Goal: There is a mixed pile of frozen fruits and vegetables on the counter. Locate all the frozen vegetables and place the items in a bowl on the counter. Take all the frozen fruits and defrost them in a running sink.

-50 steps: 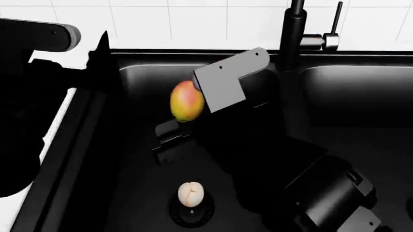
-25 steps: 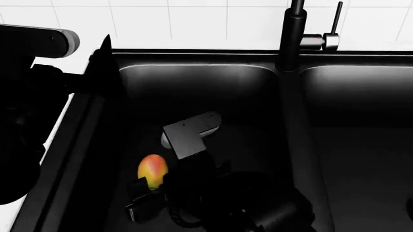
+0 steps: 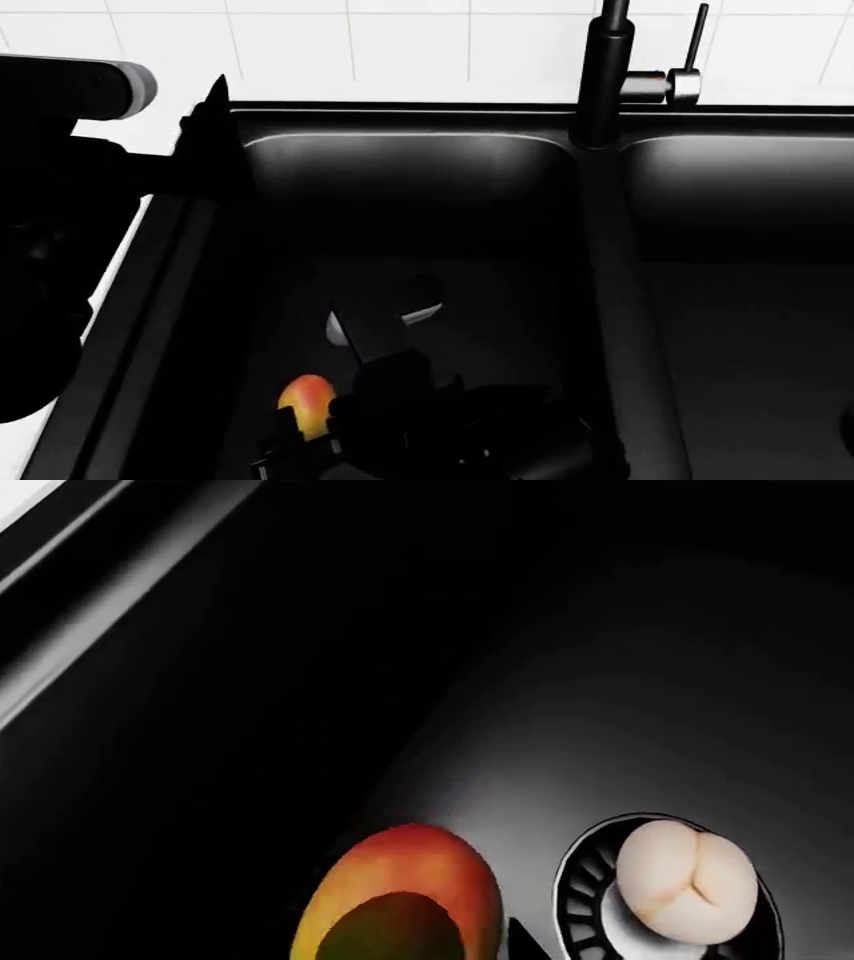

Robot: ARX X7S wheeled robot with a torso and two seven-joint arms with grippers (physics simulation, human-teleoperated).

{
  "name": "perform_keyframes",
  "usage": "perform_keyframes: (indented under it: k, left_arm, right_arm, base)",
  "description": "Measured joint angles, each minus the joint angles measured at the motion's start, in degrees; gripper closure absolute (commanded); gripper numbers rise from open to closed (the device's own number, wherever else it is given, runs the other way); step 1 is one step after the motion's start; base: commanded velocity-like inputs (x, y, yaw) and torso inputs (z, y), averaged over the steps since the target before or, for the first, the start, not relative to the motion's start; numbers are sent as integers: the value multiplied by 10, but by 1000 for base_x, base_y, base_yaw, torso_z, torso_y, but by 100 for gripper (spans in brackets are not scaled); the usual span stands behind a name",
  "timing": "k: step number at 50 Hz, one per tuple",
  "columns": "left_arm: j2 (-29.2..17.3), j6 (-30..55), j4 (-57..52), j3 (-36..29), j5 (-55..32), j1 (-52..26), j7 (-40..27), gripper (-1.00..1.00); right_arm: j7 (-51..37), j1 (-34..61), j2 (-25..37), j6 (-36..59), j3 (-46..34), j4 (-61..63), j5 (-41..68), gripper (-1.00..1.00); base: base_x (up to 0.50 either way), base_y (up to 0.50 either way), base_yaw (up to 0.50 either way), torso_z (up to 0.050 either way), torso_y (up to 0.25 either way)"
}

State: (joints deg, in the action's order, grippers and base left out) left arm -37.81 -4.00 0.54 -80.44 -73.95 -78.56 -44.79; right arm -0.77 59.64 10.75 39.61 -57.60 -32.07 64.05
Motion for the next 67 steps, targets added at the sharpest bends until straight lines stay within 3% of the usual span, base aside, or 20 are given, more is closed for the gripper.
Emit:
perform_keyframes:
  k: [19, 50, 67]
  left_arm:
    - [0, -3, -1, 4, -1, 5, 9, -100]
    - [1, 0, 0, 7, 10, 5, 3, -100]
    - [9, 47, 18, -28, 106, -11, -116, -100]
  right_arm:
    - [-33, 12, 23, -1, 33, 66, 22, -100]
    - [-239, -24, 179, -90, 172, 332, 33, -100]
    - [-350, -53, 246, -150, 210, 403, -55, -100]
  base:
    - [0, 0, 0, 0, 0]
    - [0, 0, 0, 0, 0]
    - [0, 0, 0, 0, 0]
